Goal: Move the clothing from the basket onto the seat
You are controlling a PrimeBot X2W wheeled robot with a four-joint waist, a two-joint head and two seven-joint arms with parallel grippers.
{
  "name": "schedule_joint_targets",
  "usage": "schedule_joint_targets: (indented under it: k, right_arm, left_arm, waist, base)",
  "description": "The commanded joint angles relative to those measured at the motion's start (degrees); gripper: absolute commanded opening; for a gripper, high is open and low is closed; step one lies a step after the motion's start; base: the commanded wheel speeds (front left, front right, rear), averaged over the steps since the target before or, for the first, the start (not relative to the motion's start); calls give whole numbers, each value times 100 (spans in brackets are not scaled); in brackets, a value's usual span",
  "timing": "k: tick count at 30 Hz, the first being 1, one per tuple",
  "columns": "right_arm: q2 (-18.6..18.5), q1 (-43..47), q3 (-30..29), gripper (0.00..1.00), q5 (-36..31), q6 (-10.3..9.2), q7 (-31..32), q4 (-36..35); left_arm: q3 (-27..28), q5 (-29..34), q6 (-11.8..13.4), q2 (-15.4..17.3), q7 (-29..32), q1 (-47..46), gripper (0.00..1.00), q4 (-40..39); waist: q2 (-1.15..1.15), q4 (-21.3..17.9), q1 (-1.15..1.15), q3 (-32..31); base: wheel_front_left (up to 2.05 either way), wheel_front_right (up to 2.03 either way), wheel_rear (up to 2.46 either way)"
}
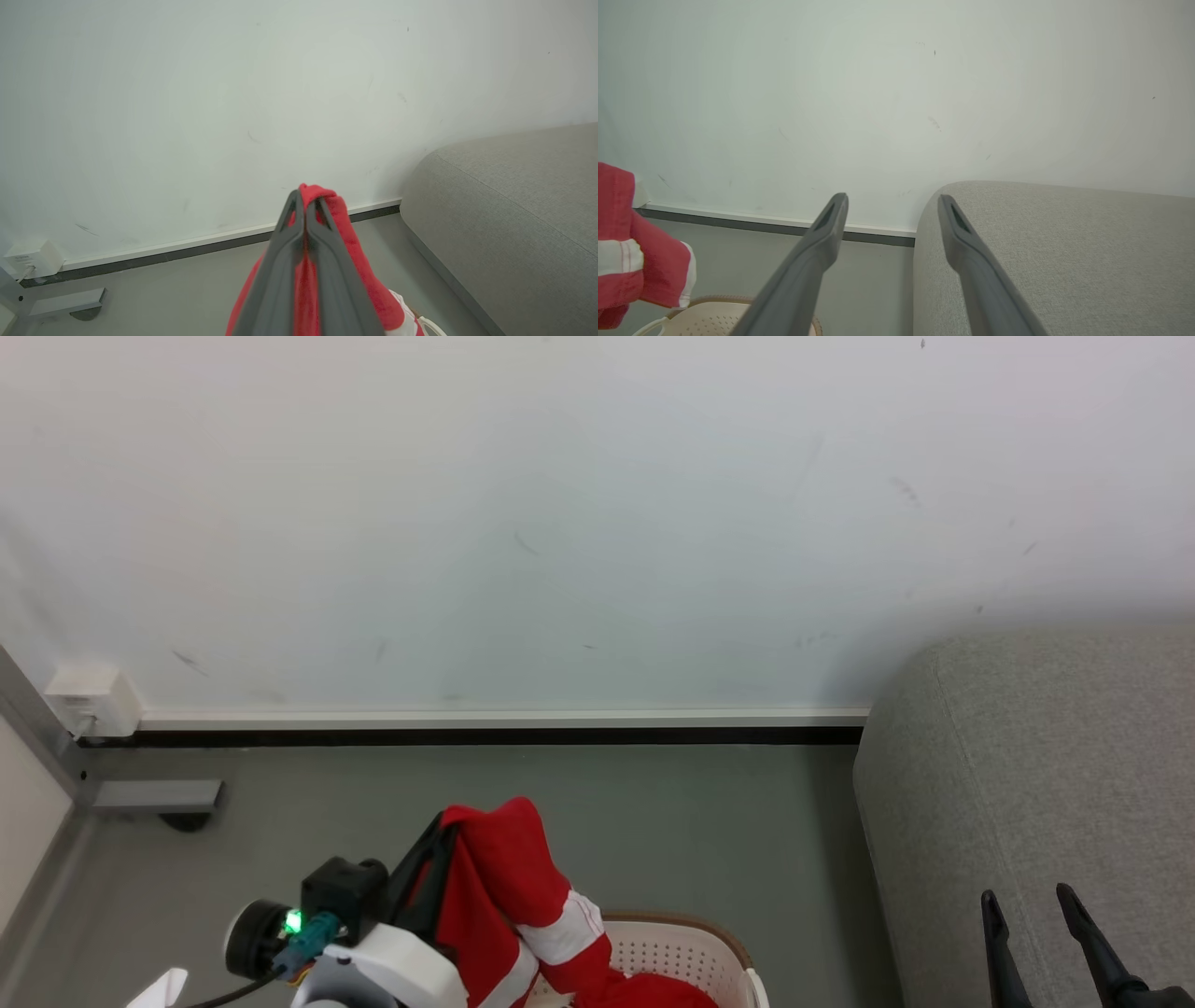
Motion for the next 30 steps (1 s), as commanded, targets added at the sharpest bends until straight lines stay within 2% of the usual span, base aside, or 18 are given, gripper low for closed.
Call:
schedule_joint_targets:
  k: [1,8,11,15,24,30]
  right_arm:
    - [-57,3,12,100,31,-14,5,-9]
    - [-63,-105,221,100,113,-14,5,-123]
    - [-136,-152,509,100,201,-14,5,-229]
    - [-336,-278,1126,100,350,-14,5,-375]
    - [-836,-799,3052,100,943,-14,225,-542]
    - [-984,-1182,3607,100,1165,-14,327,-497]
  left_arm:
    - [-5,-22,0,46,2,46,0,-14]
    - [-109,11,-48,2,24,-84,0,-138]
    - [-177,-25,-113,-30,114,-152,0,-278]
    - [-331,-23,-212,-96,289,-254,0,-580]
    - [-783,-34,-494,-364,647,-459,0,-1314]
    - [-1220,15,-745,-542,888,-588,0,-1693]
  waist:
    - [0,-3,0,4]
    - [0,-12,0,7]
    - [0,-4,0,-6]
    - [0,11,0,-29]
    - [0,-20,0,-39]
    - [0,-56,0,-27]
  base:
    - [0,0,0]
    - [0,0,0]
    - [0,0,0]
    - [0,0,0]
    - [0,0,0]
    - [0,0,0]
